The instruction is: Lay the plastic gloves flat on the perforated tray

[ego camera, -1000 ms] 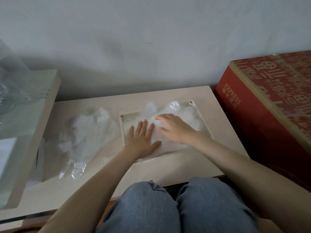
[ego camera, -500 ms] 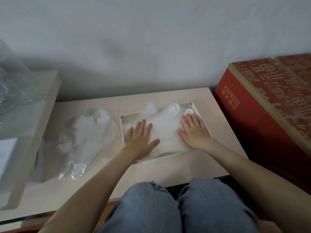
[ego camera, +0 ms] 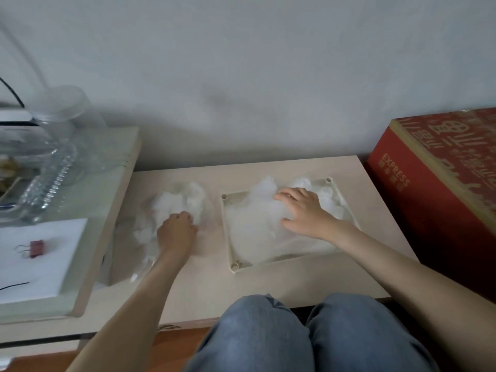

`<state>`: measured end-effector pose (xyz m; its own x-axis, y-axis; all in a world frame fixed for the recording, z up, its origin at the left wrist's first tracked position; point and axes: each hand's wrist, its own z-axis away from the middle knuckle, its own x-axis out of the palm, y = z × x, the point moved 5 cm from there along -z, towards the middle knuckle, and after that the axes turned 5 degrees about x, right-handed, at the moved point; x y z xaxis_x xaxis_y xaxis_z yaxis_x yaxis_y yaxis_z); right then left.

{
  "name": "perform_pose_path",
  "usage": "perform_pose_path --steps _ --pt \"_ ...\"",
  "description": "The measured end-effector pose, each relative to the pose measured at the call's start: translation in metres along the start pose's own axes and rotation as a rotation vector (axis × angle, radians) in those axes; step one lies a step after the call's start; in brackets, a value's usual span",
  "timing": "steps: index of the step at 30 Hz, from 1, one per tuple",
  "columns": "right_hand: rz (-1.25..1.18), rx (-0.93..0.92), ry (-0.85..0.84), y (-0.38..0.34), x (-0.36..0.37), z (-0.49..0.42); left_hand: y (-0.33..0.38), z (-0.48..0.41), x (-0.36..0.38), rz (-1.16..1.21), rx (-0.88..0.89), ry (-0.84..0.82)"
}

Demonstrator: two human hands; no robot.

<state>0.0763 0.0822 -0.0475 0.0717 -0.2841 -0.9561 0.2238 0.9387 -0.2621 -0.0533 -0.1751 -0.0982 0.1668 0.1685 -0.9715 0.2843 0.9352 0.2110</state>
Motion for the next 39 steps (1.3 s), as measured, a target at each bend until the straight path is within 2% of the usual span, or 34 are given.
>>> perform_pose_path --steps 4,6,9,11,13,15,17,20,22,26,30,32,35,37,39 --pt "-0.002 -0.026 -0.003 -0.016 -0.002 -0.003 -0.008 0.003 -0.005 0.069 -0.026 0.104" --pt "-0.031 -0.025 0.007 -0.023 -0.006 -0.006 -0.01 0.004 -0.013 0.198 -0.054 0.196" --pt "-0.114 -0.008 0.049 -0.034 -0.015 -0.01 -0.006 0.013 -0.043 0.506 -0.148 0.339" --pt "-0.247 0.01 0.076 -0.041 -0.02 -0.013 0.007 0.02 -0.065 0.837 -0.187 0.34" --pt "-0.588 0.071 0.085 -0.048 -0.025 -0.013 0.031 0.021 -0.082 1.355 -0.178 0.199" --pt "-1.066 0.165 0.037 -0.059 -0.026 -0.012 0.058 0.024 -0.099 1.765 -0.075 -0.023" --pt "-1.441 0.241 -0.106 -0.066 -0.021 -0.014 0.083 0.031 -0.112 2.034 0.026 -0.242" --pt "-1.747 0.291 -0.423 -0.07 -0.017 -0.011 0.112 0.042 -0.116 2.285 0.108 -0.423" --pt "-1.848 0.221 -0.508 -0.07 -0.024 -0.006 0.126 0.046 -0.111 2.343 0.112 -0.467" --pt "-1.825 0.028 -0.445 -0.063 -0.041 0.003 0.143 0.049 -0.094 2.33 0.094 -0.454" --pt "-1.794 0.165 -0.366 -0.033 -0.037 -0.001 0.137 0.039 -0.073 2.267 0.029 -0.478" --pt "-1.648 0.16 -0.334 -0.017 -0.04 -0.002 0.126 0.03 -0.06 2.209 -0.06 -0.525" --pt "-1.237 0.145 -0.372 0.005 -0.043 0.0 0.116 0.024 -0.046 2.171 -0.108 -0.654" --pt "-1.032 0.127 -0.419 0.014 -0.044 0.001 0.113 0.022 -0.038 2.036 -0.08 -0.706" --pt "-0.842 0.102 -0.461 0.021 -0.041 -0.002 0.114 0.021 -0.034 1.797 -0.037 -0.748"
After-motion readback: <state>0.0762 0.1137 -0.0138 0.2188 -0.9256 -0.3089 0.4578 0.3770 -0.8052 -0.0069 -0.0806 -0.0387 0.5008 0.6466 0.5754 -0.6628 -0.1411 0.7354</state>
